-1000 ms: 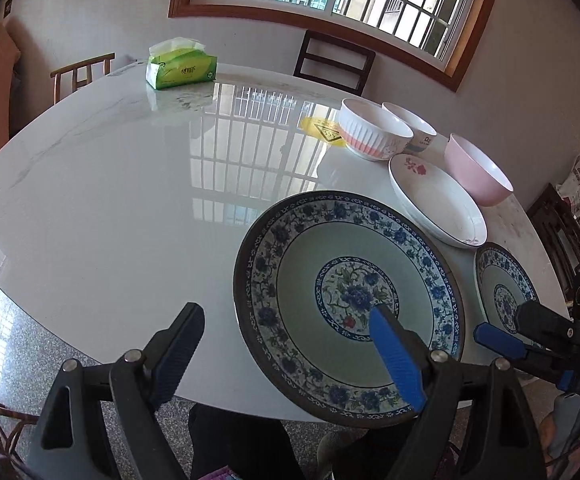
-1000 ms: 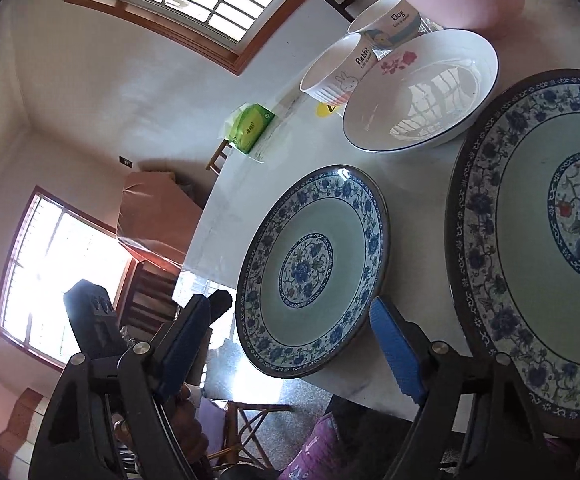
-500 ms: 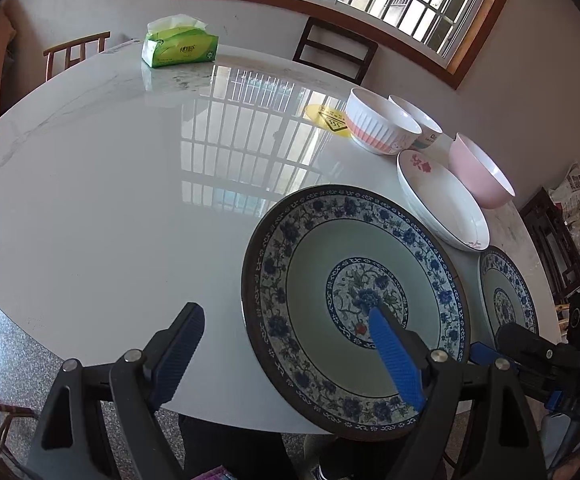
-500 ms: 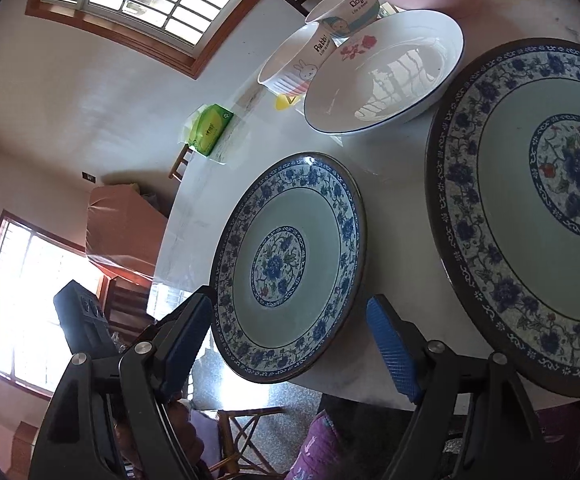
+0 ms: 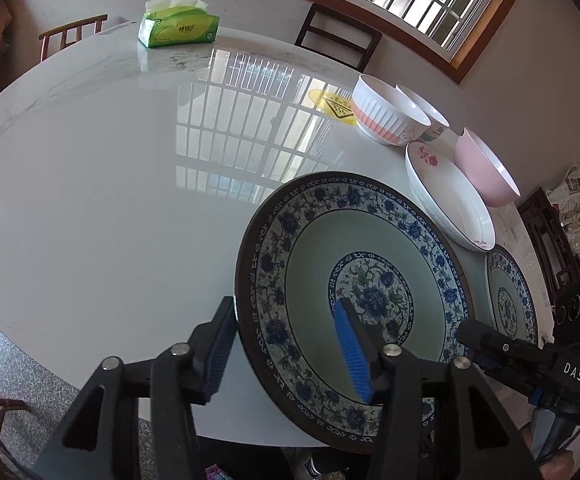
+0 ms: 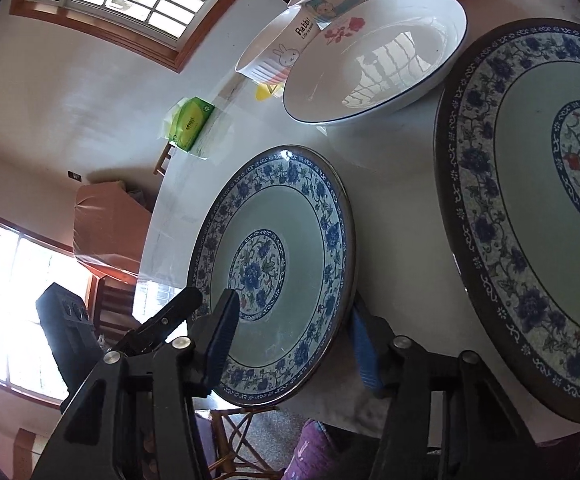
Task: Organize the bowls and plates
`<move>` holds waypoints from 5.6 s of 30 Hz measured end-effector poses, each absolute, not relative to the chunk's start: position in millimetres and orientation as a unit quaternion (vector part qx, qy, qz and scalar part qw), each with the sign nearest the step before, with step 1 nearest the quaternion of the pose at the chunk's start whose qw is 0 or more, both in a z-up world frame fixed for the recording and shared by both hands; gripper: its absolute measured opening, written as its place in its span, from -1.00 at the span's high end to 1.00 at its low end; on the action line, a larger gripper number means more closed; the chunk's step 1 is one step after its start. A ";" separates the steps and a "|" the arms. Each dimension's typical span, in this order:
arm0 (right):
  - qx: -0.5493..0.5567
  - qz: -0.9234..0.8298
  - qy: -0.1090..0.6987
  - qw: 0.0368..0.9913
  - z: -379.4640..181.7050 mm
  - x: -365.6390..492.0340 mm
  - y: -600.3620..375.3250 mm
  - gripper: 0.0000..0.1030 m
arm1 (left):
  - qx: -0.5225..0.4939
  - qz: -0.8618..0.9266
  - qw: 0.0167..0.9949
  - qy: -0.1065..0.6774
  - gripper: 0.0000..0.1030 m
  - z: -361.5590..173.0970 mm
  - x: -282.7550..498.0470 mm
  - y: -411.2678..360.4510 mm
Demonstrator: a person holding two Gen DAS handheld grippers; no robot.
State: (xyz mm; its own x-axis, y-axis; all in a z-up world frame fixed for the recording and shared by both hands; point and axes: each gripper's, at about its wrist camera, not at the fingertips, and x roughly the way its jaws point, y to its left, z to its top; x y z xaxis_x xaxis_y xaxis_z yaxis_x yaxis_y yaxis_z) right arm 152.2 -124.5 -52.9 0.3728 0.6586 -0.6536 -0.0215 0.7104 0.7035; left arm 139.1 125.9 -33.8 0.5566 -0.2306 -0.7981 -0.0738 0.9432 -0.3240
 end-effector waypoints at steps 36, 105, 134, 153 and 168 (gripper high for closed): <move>0.191 0.218 0.488 0.823 -42.0 171.3 -65.6 0.54 | -0.138 0.098 0.910 0.378 0.15 -16.3 125.2 193.8; 0.360 0.179 0.427 0.810 -70.9 129.5 -362.7 0.39 | -0.112 -0.232 0.819 0.513 0.57 -35.0 163.6 -90.5; 0.353 0.175 0.429 0.813 -72.8 93.4 -345.5 0.73 | -0.102 -0.197 0.849 0.479 0.62 -21.3 130.3 -73.1; 0.343 0.206 0.434 0.808 -70.1 100.4 -330.4 0.70 | -0.112 -0.176 0.861 0.463 0.62 -10.2 115.0 -44.8; 0.332 0.225 0.439 0.804 -69.8 108.3 -314.5 0.69 | -0.125 -0.162 0.869 0.450 0.62 -2.8 109.4 -21.2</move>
